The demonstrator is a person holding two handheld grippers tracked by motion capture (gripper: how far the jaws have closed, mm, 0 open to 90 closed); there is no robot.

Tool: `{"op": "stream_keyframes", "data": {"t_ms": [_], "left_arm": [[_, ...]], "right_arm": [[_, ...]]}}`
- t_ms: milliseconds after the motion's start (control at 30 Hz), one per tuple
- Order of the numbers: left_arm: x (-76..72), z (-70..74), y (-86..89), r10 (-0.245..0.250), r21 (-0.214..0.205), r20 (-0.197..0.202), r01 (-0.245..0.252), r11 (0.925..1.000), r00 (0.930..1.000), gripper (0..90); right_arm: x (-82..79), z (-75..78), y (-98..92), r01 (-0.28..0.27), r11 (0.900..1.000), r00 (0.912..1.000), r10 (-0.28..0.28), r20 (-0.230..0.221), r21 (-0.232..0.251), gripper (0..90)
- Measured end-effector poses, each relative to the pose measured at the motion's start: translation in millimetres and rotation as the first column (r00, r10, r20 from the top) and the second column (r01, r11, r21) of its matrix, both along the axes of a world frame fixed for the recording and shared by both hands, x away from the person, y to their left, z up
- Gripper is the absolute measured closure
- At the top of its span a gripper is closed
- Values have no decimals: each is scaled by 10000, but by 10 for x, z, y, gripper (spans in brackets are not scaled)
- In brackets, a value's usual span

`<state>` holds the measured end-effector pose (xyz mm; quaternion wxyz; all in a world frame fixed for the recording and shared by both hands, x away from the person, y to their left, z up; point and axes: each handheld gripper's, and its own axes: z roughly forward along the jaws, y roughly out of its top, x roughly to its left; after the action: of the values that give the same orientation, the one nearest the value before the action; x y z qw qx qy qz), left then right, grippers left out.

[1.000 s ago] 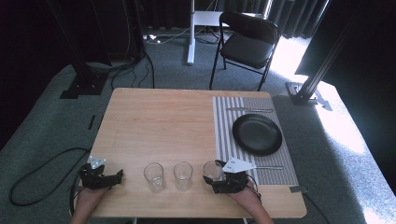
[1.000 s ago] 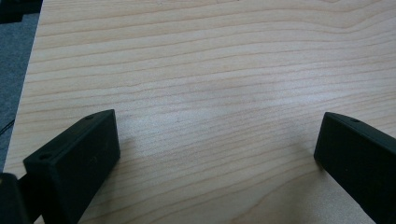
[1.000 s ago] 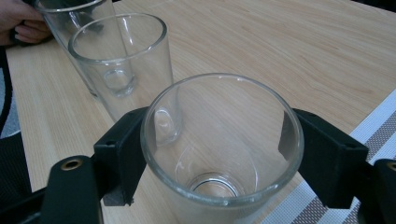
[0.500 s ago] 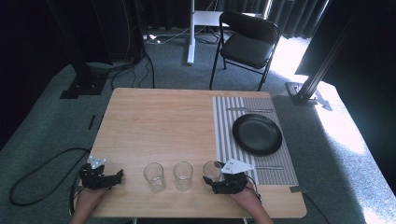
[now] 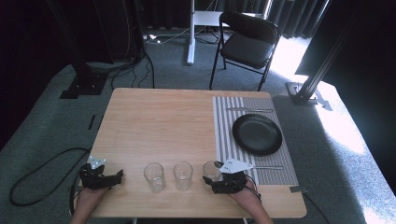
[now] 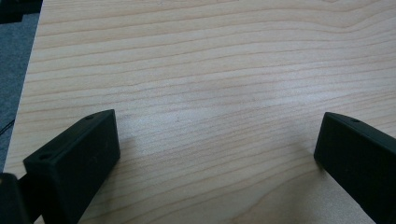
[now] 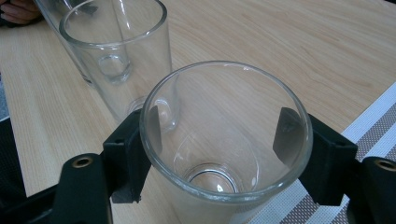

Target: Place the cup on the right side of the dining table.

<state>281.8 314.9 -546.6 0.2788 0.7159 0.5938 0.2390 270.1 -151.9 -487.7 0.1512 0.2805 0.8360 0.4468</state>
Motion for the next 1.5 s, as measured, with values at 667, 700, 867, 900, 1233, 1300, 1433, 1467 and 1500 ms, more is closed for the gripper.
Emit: {"op": "stream_keyframes", "data": {"t_ms": [667,700,867,900,1233,1300,1433,1467,1500], "left_arm": [[0,0,0,1,-3,1,-1,10000,10000,5],[0,0,0,2,-4,3,-2,10000,10000,5],[0,0,0,1,-2,-1,-1,10000,10000,5],[0,0,0,1,-2,-1,-1,10000,10000,5],[0,0,1,-11,15,-7,11,10000,10000,5],[0,-1,1,-10,12,5,10,10000,10000,5],[0,-1,1,-7,8,6,7,10000,10000,5],[0,-1,1,-9,9,5,9,10000,10000,5],[0,-1,1,-9,9,6,9,10000,10000,5]], "right_arm": [[131,186,-45,680,9977,9976,-681,155,78,282],[142,194,-50,743,9972,9971,-745,170,100,282],[208,241,-59,1045,9945,9943,-1046,208,72,282],[217,250,-59,1128,9936,9934,-1129,220,84,282],[346,301,-84,1493,9888,9885,-1493,226,5,282],[369,307,-87,1545,9880,9878,-1544,216,-17,281],[418,321,-91,1663,9860,9857,-1658,285,-136,282],[432,323,-94,1717,9851,9848,-1713,287,-137,281],[444,323,-96,1718,9850,9848,-1713,281,-162,281]]}}
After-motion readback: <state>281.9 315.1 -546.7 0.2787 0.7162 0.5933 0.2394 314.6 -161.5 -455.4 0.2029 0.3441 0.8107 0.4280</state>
